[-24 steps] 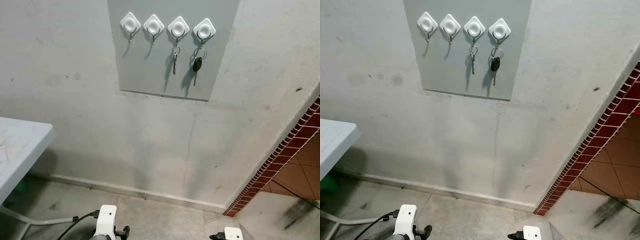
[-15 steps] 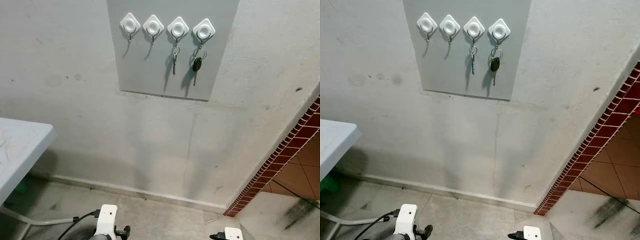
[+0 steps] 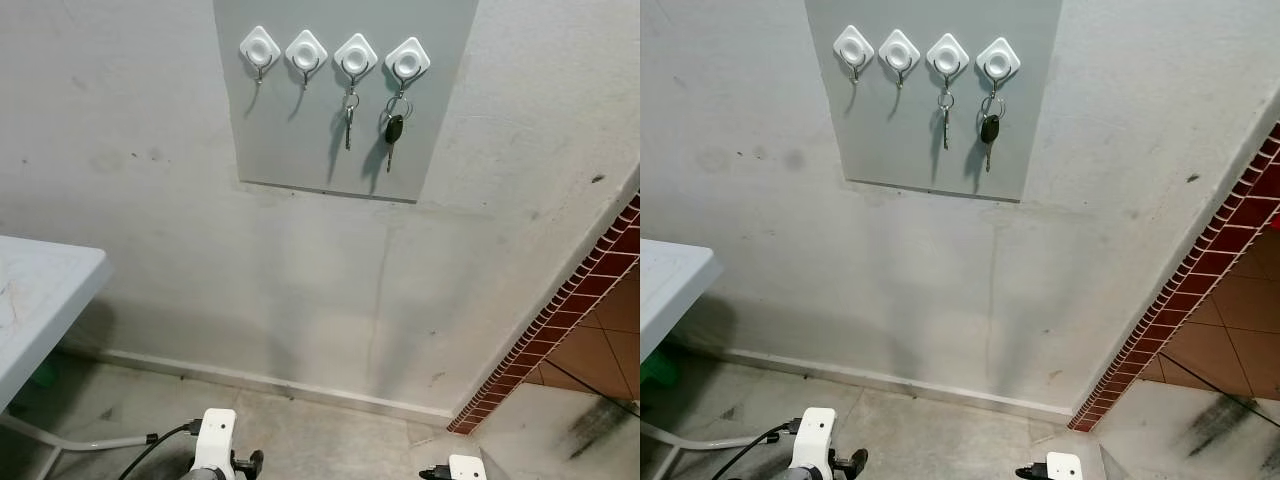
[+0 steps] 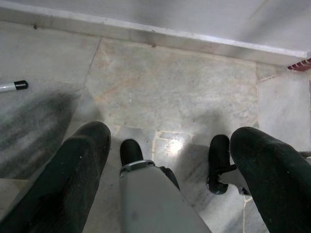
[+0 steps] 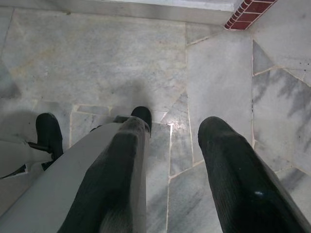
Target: Hang keys on a hook
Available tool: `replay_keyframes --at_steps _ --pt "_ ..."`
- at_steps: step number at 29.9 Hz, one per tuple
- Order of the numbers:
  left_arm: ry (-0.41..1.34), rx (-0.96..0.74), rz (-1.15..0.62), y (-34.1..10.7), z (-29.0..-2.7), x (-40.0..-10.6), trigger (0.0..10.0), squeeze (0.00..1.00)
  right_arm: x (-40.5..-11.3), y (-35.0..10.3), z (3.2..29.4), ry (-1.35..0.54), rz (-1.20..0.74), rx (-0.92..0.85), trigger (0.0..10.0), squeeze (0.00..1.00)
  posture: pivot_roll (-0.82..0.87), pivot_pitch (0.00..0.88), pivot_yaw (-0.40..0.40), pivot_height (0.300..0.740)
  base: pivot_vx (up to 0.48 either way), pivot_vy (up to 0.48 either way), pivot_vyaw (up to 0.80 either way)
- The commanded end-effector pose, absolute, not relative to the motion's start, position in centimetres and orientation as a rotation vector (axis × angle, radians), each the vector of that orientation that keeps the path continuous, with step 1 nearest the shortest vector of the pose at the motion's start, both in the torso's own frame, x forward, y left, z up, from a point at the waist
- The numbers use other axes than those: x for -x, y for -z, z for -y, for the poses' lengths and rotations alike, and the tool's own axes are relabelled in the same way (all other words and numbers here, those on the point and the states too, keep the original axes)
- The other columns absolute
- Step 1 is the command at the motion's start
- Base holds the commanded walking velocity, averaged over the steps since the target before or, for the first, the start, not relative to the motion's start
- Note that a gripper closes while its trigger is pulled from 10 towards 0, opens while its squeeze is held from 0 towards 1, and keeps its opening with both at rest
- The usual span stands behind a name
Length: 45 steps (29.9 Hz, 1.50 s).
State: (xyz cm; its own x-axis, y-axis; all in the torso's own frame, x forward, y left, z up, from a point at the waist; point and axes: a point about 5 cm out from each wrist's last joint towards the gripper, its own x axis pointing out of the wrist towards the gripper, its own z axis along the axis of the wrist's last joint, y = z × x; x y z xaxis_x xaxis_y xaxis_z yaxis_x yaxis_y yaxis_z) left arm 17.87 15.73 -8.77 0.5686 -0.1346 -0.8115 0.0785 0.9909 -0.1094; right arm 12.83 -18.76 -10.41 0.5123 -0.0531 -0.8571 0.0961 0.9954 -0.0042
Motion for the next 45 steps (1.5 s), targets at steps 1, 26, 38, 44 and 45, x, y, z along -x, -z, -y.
replay_keyframes --at_steps 1,26,38,44,45 --pt "0.123 0.067 -0.955 8.66 -15.87 -18.10 10.0 0.00 -12.87 10.40 18.81 0.082 -1.031 -0.043 10.0 0.00 -0.05 0.000 -0.008 0.740 0.000 0.000 0.00" --pt "0.122 0.079 -0.950 8.54 -15.80 -18.36 10.0 0.00 -12.97 10.38 18.74 0.075 -1.031 -0.035 10.0 0.00 -0.04 0.000 -0.012 0.740 0.000 0.000 0.09" --pt "0.121 0.084 -0.951 8.55 -15.74 -18.37 10.0 0.00 -12.94 10.39 18.78 0.060 -1.035 -0.014 10.0 0.00 -0.04 0.000 -0.016 0.740 0.000 0.000 0.78" --pt "0.121 0.086 -0.952 8.57 -15.74 -18.32 10.0 0.00 -12.91 10.39 18.79 0.058 -1.036 -0.011 10.0 0.00 -0.04 0.000 -0.018 0.740 0.000 0.000 0.80" --pt "0.120 0.087 -0.953 8.58 -15.74 -18.31 10.0 0.00 -12.90 10.40 18.79 0.057 -1.036 -0.010 10.0 0.00 -0.04 0.000 -0.019 0.740 0.000 0.000 0.80"
